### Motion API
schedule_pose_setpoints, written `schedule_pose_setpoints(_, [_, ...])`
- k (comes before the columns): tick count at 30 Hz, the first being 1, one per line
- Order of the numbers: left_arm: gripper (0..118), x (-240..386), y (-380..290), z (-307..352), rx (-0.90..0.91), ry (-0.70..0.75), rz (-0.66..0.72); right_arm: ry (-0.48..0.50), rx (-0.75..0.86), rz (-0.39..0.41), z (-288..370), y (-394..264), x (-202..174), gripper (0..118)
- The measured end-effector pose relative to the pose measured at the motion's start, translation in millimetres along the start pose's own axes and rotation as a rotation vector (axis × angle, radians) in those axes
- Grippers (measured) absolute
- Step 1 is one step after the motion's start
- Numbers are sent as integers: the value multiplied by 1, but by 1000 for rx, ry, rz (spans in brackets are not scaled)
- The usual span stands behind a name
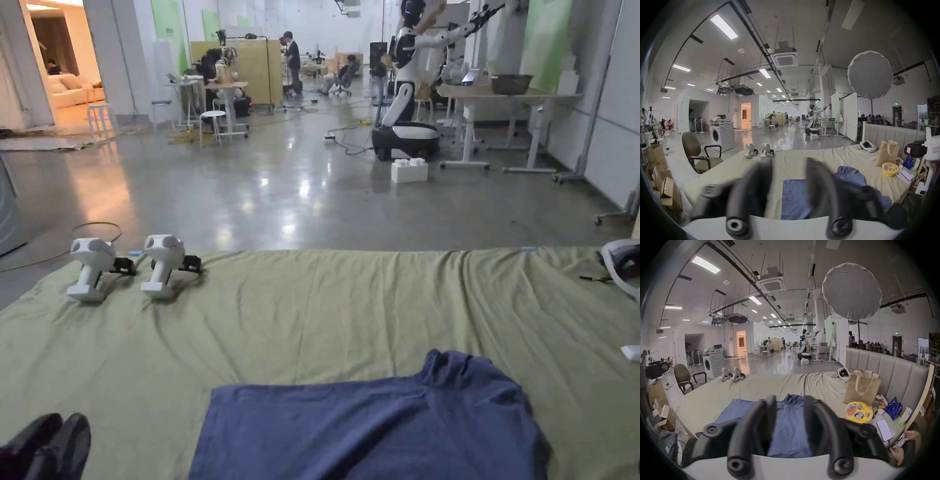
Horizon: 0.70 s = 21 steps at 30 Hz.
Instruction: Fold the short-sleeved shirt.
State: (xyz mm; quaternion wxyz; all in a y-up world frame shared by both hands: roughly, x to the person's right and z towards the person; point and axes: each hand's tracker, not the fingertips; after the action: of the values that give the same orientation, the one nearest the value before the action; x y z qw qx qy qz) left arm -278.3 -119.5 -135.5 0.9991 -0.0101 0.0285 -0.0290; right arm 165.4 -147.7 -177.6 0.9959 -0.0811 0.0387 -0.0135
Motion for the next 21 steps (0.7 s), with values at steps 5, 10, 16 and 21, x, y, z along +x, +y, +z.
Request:
schedule_pose_setpoints(5, [2, 4, -10, -2, -30, -9, -13, -29, -14, 43, 0, -4, -7, 7])
schedule_pose_setpoints(10, [1, 3, -14, -2, -35, -27, -7, -29, -9, 93, 1, -3, -14, 2])
schedule_pose_setpoints(16, [1, -8, -32, -19, -216, -83, 28, -26, -32, 75, -5, -10, -14, 2])
schedule_pose_setpoints(21, [57, -45, -113, -55, -501, -103, 194, 2, -104, 21, -11, -31, -7, 2])
